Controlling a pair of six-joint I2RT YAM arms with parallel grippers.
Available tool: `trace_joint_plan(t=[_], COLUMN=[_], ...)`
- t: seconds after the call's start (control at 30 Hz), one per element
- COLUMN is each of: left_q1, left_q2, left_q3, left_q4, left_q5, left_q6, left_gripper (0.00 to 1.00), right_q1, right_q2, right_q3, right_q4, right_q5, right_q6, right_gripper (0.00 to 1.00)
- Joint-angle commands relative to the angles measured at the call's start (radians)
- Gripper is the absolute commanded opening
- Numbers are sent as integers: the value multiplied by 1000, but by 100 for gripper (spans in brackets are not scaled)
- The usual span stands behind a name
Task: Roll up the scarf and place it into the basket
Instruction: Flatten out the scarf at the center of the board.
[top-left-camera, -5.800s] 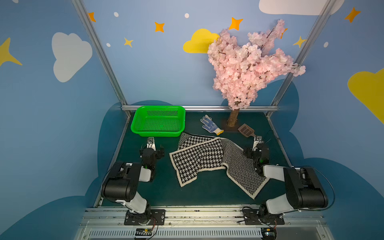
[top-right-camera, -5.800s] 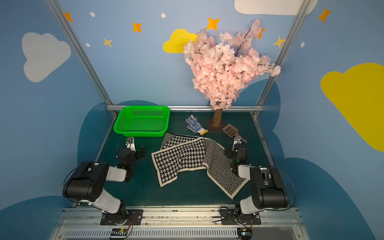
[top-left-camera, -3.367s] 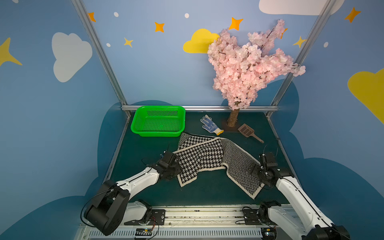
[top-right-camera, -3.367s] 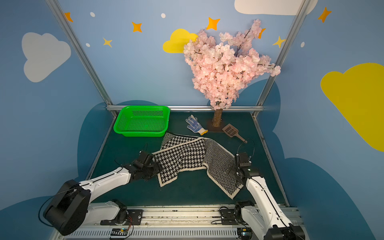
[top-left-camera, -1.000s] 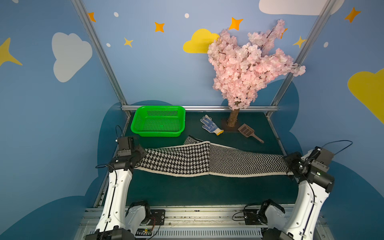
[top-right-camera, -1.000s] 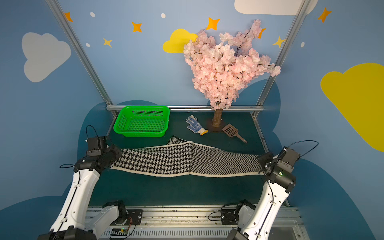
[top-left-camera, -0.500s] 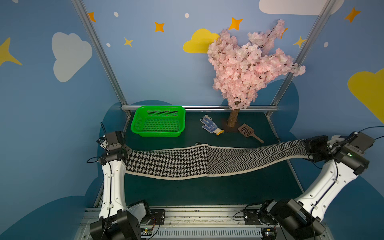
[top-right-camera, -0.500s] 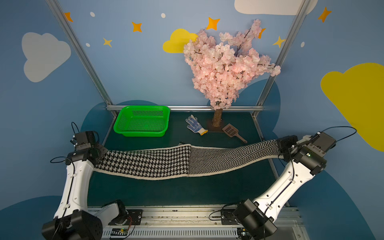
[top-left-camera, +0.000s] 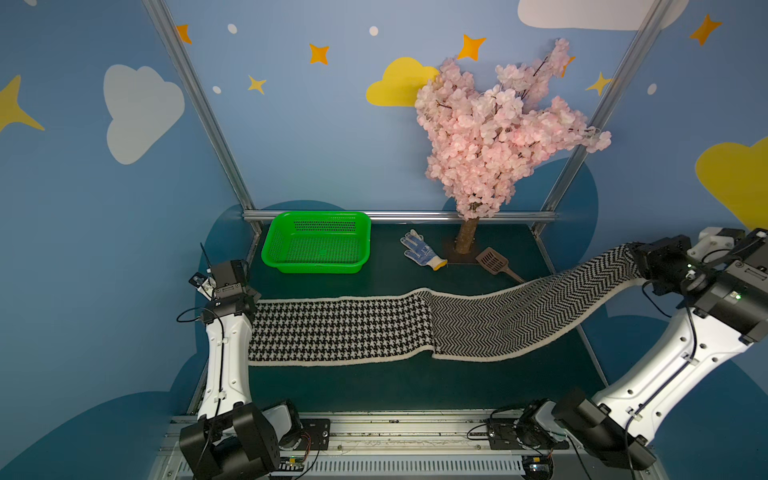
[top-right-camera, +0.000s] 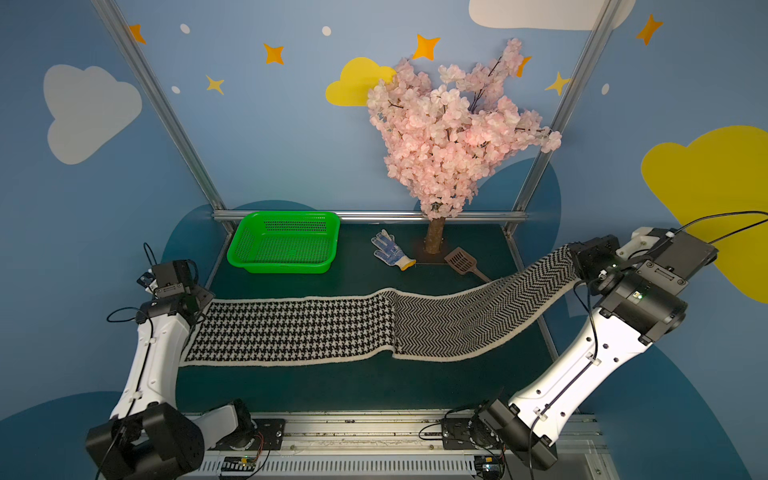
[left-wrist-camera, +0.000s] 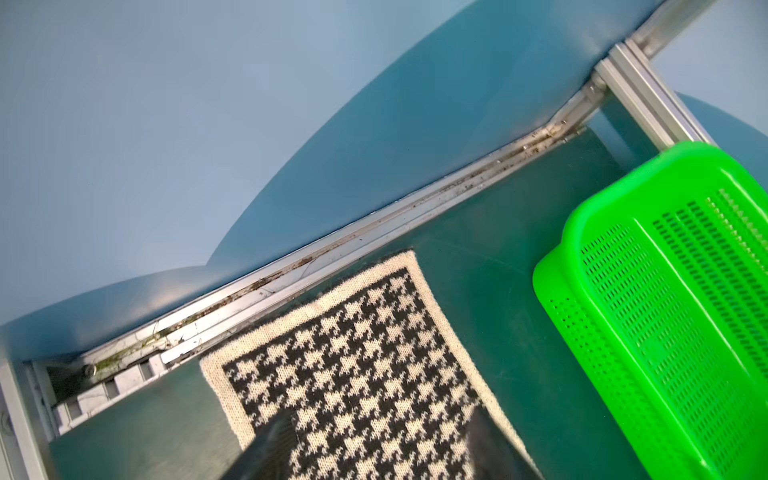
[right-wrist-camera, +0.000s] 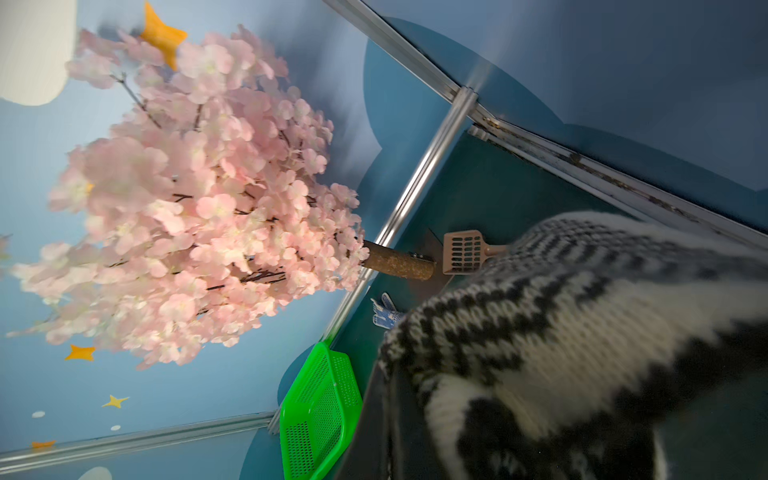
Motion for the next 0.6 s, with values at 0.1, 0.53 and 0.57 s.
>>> trace_joint_plan(t=[0.1,0.53,0.57], left_q1=[-265,-1145,-1179], left_q2=[-131,308,368], left_q3=[-50,126,164], left_q4=[143,414,418], left_q5=[214,264,261], left_q6=[-6,-83,-90], left_gripper=[99,100,100], right_q1=[130,482,496], right_q2=[-133,-195,-196], right_q3=[-143,-309,-314], right_q4=[315,562,571], right_q5=[-38,-14,-20], right_q6=[208,208,201], right_gripper=[0,0,0])
